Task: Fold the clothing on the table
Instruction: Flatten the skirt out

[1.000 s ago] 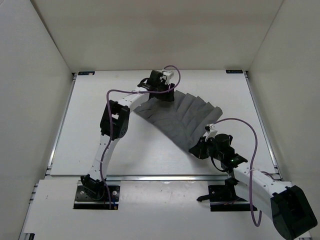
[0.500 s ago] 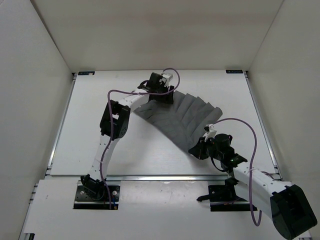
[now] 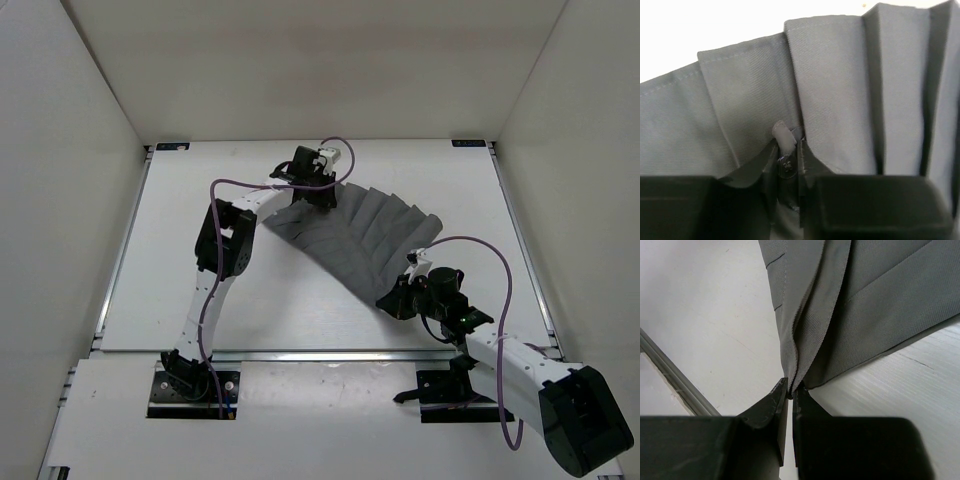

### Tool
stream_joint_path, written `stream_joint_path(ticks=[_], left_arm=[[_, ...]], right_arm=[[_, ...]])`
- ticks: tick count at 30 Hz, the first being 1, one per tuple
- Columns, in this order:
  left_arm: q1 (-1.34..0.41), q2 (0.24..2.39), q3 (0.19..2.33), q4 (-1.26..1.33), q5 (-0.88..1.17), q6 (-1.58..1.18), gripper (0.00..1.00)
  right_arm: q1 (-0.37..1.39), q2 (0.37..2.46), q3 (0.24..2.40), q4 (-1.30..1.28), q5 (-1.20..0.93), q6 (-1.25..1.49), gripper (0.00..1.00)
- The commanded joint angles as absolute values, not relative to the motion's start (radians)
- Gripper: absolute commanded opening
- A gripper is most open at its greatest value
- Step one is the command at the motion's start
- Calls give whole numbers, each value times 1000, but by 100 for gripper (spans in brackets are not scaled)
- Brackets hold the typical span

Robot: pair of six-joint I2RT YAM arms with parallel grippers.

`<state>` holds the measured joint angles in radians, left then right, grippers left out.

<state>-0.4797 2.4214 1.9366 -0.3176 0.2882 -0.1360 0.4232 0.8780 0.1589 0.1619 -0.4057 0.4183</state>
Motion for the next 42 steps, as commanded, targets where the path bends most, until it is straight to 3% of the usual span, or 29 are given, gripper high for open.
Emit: stream_joint_path(ticks=[1, 2, 3, 10, 14, 17, 18, 25, 32, 37, 42], left_arm=[[-471, 2344, 1931, -338, 368, -132, 16], [-471, 2329, 1925, -331, 377, -141, 4], [-462, 2321, 1921, -333, 388, -147, 0], [-407, 2122, 1761, -258, 371, -212, 0], [-387, 1892, 1535, -161, 339, -236, 0], [-376, 1732, 1376, -106, 341, -265, 7], [-371, 1668, 1315, -103, 333, -271, 0], [-361, 1234, 1011, -64, 218, -317, 0], [-311, 864, 965, -86, 147, -414, 0], [-287, 805, 1098, -216, 134, -385, 0], [-279, 847, 1072, -178, 95, -370, 0]], right_arm=[[420, 884, 178, 190, -413, 407, 0], [419, 882, 184, 186, -419, 402, 0], [416, 884, 181, 193, -416, 403, 1], [400, 867, 210, 158, -420, 382, 0], [364, 851, 267, 124, -439, 357, 0], [350, 851, 307, 94, -456, 341, 0], [350, 853, 314, 75, -462, 330, 0], [339, 789, 483, -119, -485, 261, 0], [184, 779, 831, -337, -666, 112, 1], [203, 850, 1095, -480, -725, 28, 0], [212, 1006, 1196, -462, -798, -20, 0]])
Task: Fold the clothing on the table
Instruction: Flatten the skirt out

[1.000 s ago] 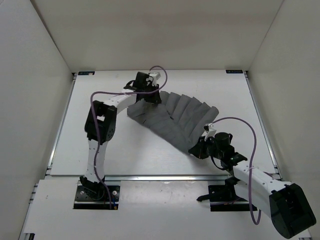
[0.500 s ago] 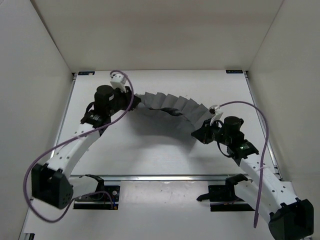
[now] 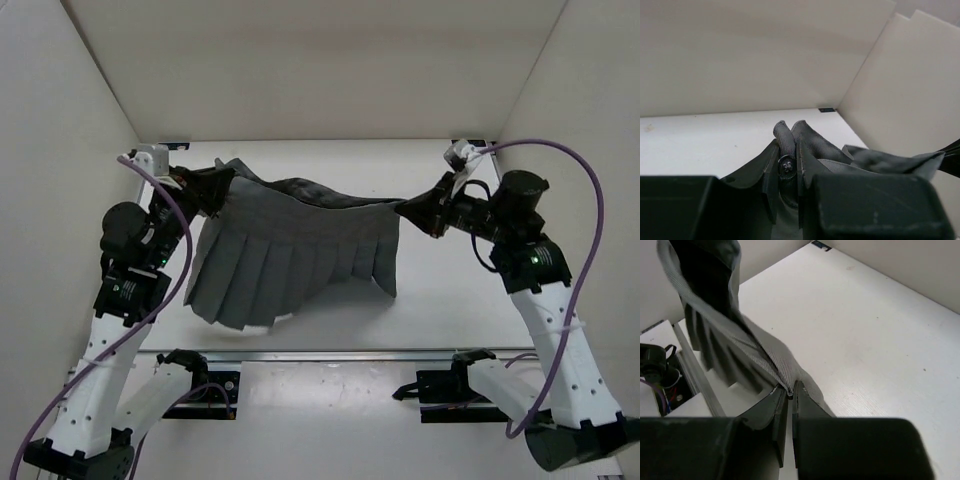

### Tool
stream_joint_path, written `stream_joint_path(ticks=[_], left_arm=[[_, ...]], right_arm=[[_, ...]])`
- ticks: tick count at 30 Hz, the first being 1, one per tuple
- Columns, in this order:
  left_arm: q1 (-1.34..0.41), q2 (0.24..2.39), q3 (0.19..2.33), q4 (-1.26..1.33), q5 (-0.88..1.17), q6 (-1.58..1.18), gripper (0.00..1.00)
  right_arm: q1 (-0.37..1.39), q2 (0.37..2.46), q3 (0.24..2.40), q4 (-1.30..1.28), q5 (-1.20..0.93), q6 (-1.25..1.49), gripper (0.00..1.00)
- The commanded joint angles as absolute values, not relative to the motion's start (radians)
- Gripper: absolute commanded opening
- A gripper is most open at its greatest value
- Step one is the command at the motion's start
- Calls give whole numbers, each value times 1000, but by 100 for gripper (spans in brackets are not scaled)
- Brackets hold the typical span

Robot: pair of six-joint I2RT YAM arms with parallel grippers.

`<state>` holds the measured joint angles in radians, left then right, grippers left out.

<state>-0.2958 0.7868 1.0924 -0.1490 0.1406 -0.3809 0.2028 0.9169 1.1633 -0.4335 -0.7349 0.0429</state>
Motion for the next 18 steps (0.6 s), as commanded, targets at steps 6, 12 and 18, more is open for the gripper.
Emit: stream_joint_path(ticks=[6, 12, 18], left_arm=[[-230, 1069, 1058, -11, 120, -393, 0], [-215, 1330, 1341, 0, 173, -347, 0], [-210, 1382, 1499, -40, 186, -321, 0]], right_arm=[[207, 1285, 1339, -371, -761, -92, 0], [150, 1654, 1956, -585, -706, -190, 0], [97, 1749, 2230, -688, -718, -232, 0]])
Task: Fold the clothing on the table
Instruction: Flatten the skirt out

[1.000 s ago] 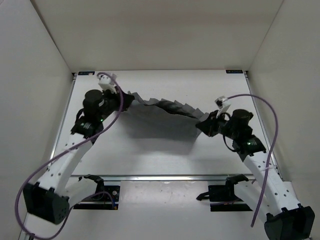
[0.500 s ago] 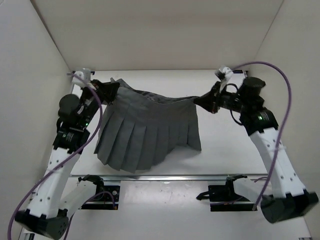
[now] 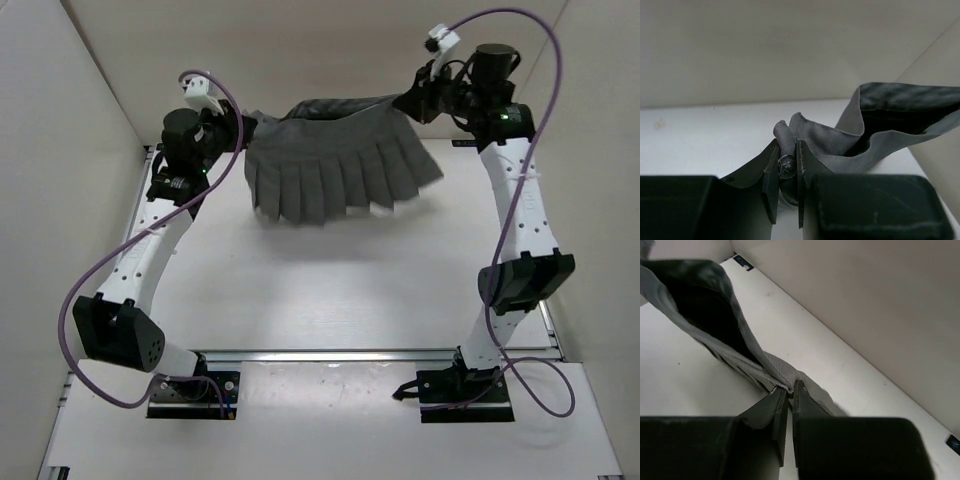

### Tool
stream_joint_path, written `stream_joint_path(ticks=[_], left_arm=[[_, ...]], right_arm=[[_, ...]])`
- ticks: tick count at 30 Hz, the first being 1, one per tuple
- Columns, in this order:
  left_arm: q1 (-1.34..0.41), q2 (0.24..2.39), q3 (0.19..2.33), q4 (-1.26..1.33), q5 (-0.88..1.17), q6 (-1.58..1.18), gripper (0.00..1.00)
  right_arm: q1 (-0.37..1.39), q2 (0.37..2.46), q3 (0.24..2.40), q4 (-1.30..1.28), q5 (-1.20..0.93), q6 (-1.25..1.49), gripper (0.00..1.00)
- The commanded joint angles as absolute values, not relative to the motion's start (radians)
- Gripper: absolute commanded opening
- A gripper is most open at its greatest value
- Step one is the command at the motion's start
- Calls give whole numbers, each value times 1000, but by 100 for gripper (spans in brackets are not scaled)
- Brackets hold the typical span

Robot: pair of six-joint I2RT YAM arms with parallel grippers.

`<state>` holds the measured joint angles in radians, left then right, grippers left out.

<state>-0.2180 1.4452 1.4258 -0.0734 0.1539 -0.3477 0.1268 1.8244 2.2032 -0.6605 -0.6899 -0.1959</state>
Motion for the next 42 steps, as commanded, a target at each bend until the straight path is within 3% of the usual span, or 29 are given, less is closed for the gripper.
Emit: stream_joint_path(ticks=[1, 11, 17, 21, 24, 26, 28, 29, 30, 32, 33, 36, 39, 42], left_arm=[[-215, 1375, 1465, -19, 176, -316, 0], [-255, 1310, 868, 197, 155, -449, 0], [-319, 1258, 597, 207, 112, -514, 0], [-290, 1184, 522, 128, 113, -554, 3], [-288, 1166, 506, 75, 143, -537, 13], [-291, 1147, 491, 42, 173, -528, 46], [-314, 1097, 474, 3, 184, -535, 58], [-325, 1056, 454, 3, 186, -538, 62], [-327, 1028, 442, 0, 186, -549, 63], [-316, 895, 381, 0, 164, -606, 68], [-307, 823, 355, -32, 144, -617, 68], [-270, 698, 307, -55, 84, -661, 66], [-261, 678, 288, -74, 75, -660, 66], [-291, 745, 285, -37, 69, -661, 64]], right_arm=[[91, 1727, 2141, -663, -722, -230, 0], [192, 1575, 1246, -238, -658, -154, 0], [250, 1540, 985, -183, -620, -40, 0], [327, 1460, 841, -199, -459, 26, 1], [331, 1384, 735, -177, -448, 72, 0], [328, 1347, 688, -175, -476, 89, 0], [354, 1319, 670, -207, -477, 101, 29], [370, 1298, 670, -219, -450, 113, 28], [409, 1272, 664, -239, -446, 112, 21], [452, 1197, 655, -239, -420, 150, 31], [471, 1140, 643, -233, -416, 162, 43], [456, 992, 556, -144, -471, 233, 44], [346, 888, 485, -29, -521, 307, 38], [279, 922, 480, -9, -546, 322, 18]])
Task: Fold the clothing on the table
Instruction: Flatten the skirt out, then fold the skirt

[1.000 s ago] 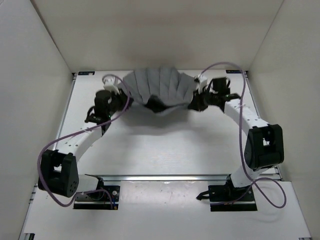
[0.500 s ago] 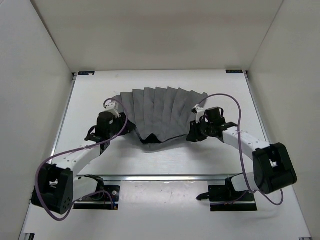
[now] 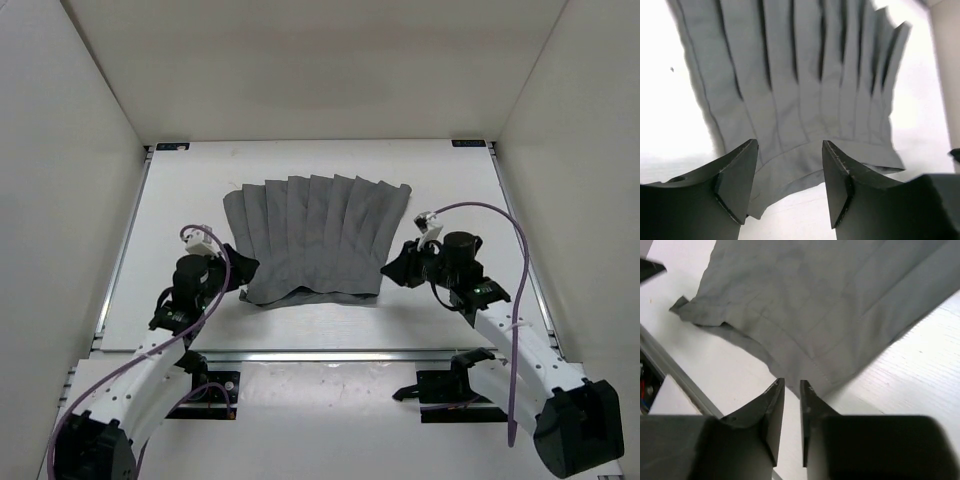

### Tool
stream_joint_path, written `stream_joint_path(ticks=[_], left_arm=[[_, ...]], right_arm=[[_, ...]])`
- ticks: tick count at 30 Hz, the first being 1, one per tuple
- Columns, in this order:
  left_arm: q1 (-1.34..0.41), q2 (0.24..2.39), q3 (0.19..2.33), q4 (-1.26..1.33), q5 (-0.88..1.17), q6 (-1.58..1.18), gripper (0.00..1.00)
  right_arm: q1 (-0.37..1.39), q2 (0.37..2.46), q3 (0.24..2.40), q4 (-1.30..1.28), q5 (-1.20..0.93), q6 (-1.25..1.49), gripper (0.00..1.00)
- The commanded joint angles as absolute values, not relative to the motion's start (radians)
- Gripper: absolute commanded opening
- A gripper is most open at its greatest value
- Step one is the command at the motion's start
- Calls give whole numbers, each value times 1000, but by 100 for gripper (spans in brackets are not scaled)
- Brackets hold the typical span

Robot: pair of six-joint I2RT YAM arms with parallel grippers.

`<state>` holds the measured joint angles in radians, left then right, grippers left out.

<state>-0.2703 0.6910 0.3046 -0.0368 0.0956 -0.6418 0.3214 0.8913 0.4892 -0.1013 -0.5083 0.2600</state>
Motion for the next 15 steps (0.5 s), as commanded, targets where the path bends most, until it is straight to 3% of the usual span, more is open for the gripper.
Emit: stream_joint_path(ticks=[1, 2, 3, 9, 15], left_arm=[[-304, 788, 291, -37, 69, -661, 63], [-313, 808, 299, -38, 71, -663, 63], [-316, 840, 304, -38, 83, -664, 62], [-330, 910, 285, -69, 52, -666, 60], [-327, 949, 298, -147, 31, -617, 59]], right_arm=[[278, 963, 483, -5, -560, 315, 14], [290, 1004, 498, -6, -567, 318, 2], [291, 1026, 506, -8, -575, 334, 0], [353, 1221, 534, 94, -589, 399, 0], [396, 1371, 600, -52, -522, 370, 0]])
